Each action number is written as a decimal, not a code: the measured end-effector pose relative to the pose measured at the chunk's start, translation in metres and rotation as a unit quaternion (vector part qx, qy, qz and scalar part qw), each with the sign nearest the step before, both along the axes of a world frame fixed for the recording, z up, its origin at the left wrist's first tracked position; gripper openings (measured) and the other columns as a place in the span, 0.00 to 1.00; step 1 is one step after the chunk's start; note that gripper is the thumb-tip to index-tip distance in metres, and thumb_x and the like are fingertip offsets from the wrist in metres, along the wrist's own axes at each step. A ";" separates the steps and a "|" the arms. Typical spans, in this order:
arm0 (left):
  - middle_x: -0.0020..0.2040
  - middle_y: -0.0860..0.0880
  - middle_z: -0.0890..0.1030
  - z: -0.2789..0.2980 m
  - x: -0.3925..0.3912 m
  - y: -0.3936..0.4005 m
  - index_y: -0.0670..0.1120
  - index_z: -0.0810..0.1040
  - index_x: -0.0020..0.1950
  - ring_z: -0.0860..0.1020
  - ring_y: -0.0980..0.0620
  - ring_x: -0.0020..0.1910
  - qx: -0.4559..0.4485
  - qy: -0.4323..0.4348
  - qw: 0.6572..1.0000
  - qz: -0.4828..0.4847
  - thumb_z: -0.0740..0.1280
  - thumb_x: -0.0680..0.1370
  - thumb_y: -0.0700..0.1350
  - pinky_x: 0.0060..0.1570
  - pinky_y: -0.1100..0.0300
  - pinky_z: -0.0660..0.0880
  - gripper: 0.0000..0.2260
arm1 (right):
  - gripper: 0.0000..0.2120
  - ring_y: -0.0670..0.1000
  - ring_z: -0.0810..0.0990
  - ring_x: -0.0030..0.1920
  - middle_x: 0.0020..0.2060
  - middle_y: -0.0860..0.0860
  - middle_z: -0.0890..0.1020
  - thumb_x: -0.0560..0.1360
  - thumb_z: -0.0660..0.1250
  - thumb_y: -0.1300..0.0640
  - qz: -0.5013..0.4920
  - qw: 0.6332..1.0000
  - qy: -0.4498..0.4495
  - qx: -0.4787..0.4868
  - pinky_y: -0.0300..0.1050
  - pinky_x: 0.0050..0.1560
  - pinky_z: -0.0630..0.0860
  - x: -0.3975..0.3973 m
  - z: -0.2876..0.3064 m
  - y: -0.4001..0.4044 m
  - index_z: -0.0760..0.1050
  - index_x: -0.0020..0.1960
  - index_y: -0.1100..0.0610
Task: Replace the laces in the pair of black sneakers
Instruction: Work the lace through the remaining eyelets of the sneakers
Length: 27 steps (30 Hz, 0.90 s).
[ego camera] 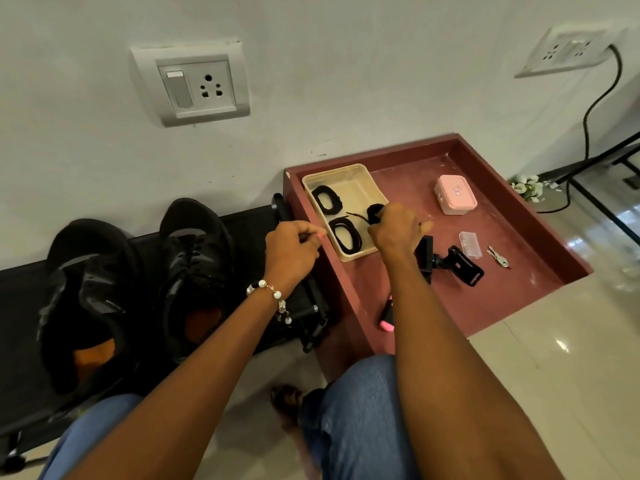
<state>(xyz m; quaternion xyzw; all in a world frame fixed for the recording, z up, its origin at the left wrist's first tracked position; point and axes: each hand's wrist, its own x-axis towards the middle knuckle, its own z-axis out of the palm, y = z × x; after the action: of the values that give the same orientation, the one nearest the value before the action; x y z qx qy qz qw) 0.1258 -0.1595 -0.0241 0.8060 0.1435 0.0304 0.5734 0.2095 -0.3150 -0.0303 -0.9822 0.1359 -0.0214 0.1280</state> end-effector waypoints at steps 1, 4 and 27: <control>0.41 0.53 0.83 0.002 -0.001 0.002 0.47 0.84 0.50 0.81 0.58 0.34 -0.008 0.000 1.000 0.003 0.69 0.77 0.40 0.35 0.73 0.75 0.06 | 0.08 0.57 0.76 0.56 0.47 0.54 0.82 0.73 0.70 0.60 -0.025 0.999 -0.014 0.035 0.52 0.57 0.59 -0.001 0.005 0.000 0.80 0.52 0.55; 0.41 0.53 0.83 0.011 -0.004 0.007 0.48 0.84 0.49 0.81 0.59 0.33 -0.036 0.003 0.999 0.008 0.69 0.78 0.40 0.33 0.72 0.73 0.05 | 0.11 0.55 0.77 0.54 0.46 0.53 0.82 0.72 0.74 0.57 -0.087 0.979 -0.051 0.180 0.50 0.58 0.64 -0.006 0.024 0.004 0.82 0.53 0.54; 0.44 0.49 0.82 0.072 -0.139 0.188 0.49 0.78 0.62 0.81 0.52 0.40 -0.158 -0.070 0.966 0.194 0.70 0.77 0.44 0.39 0.61 0.77 0.14 | 0.15 0.46 0.78 0.32 0.34 0.56 0.78 0.69 0.76 0.67 0.277 0.801 0.156 0.508 0.42 0.37 0.77 -0.129 0.090 0.203 0.71 0.47 0.56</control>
<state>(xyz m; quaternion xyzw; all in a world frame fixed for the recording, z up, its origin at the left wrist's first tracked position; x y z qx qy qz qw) -0.0135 0.0289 0.0478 0.6578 0.2594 0.1738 0.6854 0.0807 -0.1117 0.0601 -0.7626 -0.1320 0.2403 0.5859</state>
